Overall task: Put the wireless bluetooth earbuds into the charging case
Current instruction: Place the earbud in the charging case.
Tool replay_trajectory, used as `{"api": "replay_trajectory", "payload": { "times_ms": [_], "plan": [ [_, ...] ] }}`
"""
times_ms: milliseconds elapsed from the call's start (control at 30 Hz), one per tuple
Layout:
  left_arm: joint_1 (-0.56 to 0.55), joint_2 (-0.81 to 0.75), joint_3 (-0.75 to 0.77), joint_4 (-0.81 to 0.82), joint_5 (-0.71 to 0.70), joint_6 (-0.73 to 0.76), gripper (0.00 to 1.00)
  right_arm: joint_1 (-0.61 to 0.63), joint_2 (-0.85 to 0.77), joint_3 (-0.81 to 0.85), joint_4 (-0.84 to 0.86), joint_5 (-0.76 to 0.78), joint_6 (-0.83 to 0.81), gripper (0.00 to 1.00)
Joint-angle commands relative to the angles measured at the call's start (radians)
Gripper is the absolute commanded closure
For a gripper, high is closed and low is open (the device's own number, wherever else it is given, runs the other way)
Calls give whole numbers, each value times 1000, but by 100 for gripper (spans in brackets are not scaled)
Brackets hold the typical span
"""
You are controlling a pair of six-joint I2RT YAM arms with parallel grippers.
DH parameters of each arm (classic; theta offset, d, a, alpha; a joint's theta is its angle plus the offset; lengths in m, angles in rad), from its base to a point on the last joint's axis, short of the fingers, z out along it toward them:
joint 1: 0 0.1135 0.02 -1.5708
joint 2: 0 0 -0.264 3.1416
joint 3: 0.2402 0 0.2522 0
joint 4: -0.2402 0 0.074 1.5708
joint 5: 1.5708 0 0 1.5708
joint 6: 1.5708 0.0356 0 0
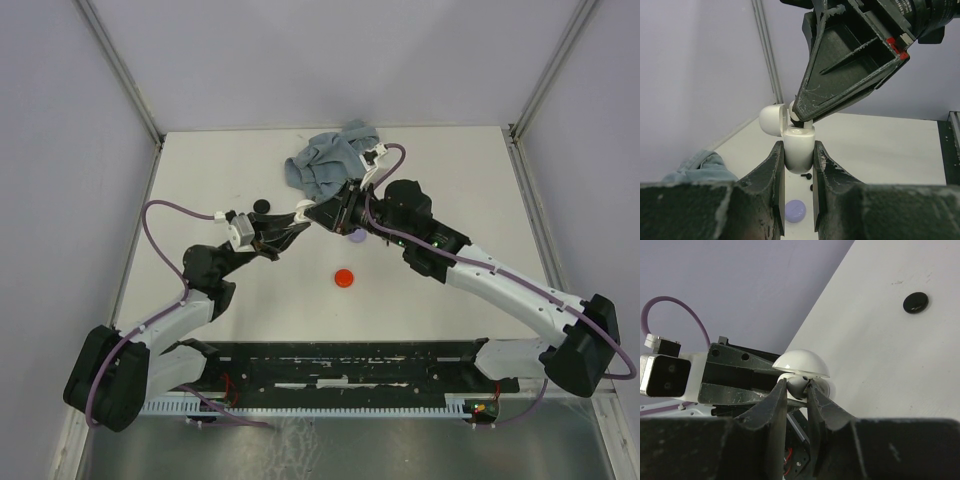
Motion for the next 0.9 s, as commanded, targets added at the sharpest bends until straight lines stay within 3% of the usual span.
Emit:
{"api": "replay_trajectory", "payload": {
  "times_ms": [0, 233, 500, 700, 867],
  "plan": [
    [0, -6, 17, 68, -19, -29, 97, 8, -1, 46, -57, 55, 12, 71],
    [-2, -8, 0, 34, -30, -11, 97, 8, -25, 58, -92, 93, -20, 58],
    [-2, -19, -25, -3, -47, 3, 97, 8, -46, 98, -175, 134, -123, 51],
    [-2, -45, -46, -42, -60, 3, 97, -2, -67, 141, -326, 227, -271, 44],
    [-2, -81, -65, -104, -74, 8, 97, -82, -47, 181, -498, 269, -380, 41]
  ]
}}
